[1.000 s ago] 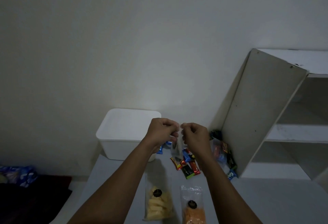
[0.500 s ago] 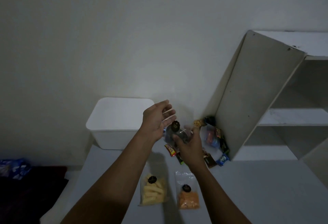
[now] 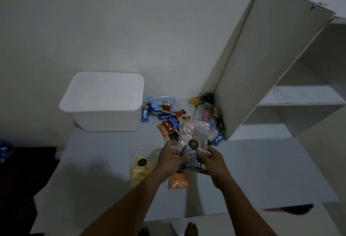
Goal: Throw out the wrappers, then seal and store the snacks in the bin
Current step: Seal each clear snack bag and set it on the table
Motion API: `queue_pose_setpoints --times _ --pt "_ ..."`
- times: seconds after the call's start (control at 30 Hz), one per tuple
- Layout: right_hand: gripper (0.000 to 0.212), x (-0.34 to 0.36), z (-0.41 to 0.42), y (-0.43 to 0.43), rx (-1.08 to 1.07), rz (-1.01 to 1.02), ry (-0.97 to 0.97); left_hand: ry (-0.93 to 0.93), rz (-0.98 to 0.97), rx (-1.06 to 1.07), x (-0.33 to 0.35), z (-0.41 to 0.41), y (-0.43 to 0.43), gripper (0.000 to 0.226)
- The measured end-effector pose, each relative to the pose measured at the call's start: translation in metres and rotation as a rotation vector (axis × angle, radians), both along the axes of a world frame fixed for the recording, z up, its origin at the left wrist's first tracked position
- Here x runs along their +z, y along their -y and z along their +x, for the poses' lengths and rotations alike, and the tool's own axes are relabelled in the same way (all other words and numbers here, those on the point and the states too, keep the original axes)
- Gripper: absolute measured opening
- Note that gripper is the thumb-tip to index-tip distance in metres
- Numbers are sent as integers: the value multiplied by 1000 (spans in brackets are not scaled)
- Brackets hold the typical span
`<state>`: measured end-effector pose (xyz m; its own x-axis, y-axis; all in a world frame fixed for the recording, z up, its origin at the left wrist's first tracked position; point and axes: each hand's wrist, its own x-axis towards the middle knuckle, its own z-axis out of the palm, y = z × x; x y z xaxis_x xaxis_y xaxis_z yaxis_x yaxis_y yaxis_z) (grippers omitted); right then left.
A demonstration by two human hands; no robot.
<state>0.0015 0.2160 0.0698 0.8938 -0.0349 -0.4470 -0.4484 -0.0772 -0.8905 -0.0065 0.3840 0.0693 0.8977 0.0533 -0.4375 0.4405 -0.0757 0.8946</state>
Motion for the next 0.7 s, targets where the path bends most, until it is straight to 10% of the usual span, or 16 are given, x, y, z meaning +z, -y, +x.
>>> queue_pose_setpoints --times 0.2,0.37,0.7 --pt "24 -46 -5 53 26 -141 -122 -25 208 -107 -52 -12 48 66" --pt "17 -75 1 83 120 -223 -186 129 817 -385 -84 -26 46 72" --pt "47 -102 21 82 311 -490 -130 127 1083 -356 -114 -35 55 43"
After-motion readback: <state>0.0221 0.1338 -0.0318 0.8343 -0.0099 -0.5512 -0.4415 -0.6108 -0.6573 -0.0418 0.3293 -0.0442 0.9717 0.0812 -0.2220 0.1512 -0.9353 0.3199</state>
